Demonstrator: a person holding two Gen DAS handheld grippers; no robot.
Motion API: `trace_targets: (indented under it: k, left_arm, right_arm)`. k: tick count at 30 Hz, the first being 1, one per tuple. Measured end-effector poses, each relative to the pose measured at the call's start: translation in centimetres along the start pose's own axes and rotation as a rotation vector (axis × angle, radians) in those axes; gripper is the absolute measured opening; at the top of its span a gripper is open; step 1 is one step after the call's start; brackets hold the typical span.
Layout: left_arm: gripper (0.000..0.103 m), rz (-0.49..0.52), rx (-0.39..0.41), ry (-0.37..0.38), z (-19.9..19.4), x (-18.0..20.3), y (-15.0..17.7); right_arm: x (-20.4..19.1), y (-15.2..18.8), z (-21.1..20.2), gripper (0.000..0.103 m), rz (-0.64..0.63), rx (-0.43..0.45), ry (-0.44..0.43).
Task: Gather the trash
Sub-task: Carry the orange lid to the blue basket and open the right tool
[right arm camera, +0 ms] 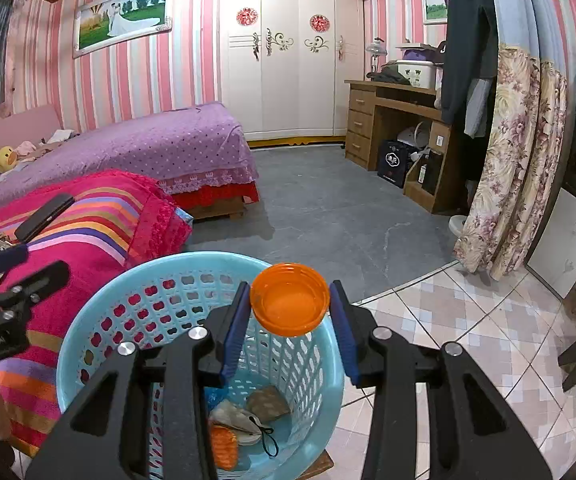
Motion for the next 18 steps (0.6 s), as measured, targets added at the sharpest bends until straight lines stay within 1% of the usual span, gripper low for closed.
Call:
trace_targets:
  k: [3, 6, 8, 9, 10, 11, 12, 14, 15, 16, 18]
  left_arm:
    - [0.094, 0.000, 0.016, -0.029, -0.4, -1.4, -0.3]
    - [0.095, -0.016, 0.015, -0.042, -0.7, -2.9, -0.3]
    - [0.095, -0.020, 0.014, -0.053, -0.8, -3.6, -0.2]
    - [0.096, -0.024, 0.013, -0.060, -0.9, -4.0, -0.1]
    - [0.096, -0.028, 0.012, -0.066, -1.0, -4.3, -0.1]
    - [0.097, -0.035, 0.011, -0.071, -1.2, -4.8, -0.1]
    - [0.097, -0.038, 0.012, -0.074, -1.3, -5.1, 0.0]
    - [0.097, -0.043, 0.016, -0.087, -1.7, -6.0, 0.0]
    - [0.097, -0.043, 0.015, -0.090, -2.0, -6.4, 0.0]
    - [0.097, -0.043, 0.014, -0.092, -2.2, -6.8, 0.0]
    - [0.097, -0.044, 0.012, -0.101, -2.9, -8.0, -0.1]
  right_arm:
    - [-0.6, 0.0, 0.2, 0.040, -0.007, -0.003, -0.008]
    - [-1.6, 0.0, 0.7, 0.040, -0.013, -0.007, -0.016]
    - [-2.1, 0.0, 1.0, 0.041, -0.017, -0.009, -0.006]
    - [-2.2, 0.1, 1.1, 0.046, -0.017, -0.014, -0.004]
    - [-2.4, 0.1, 1.2, 0.065, -0.016, -0.019, -0.002]
    - [-2.5, 0.1, 1.2, 0.082, -0.018, -0.014, 0.015]
    - [-2.6, 0.0, 1.1, 0.085, -0.021, -0.012, 0.026]
    - [-2.8, -0.1, 1.1, 0.086, -0.022, -0.017, 0.041]
    - [-2.9, -0.2, 0.9, 0.088, -0.020, -0.011, 0.059]
    - [-3.0, -0.4, 0.7, 0.095, -0.015, -0.003, 0.067]
    - [-3.3, -0.8, 0.4, 0.096, -0.003, 0.003, 0.079]
Point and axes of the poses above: each gripper's, at about its wrist camera, not at the fingertips, and z roughly the way its jaws point, x to its right, y to its underside, the point moved 7 cm from there along z, roughly the way its jaws point, and after that the axes turned 3 degrees about -z, right-handed, at the moved point
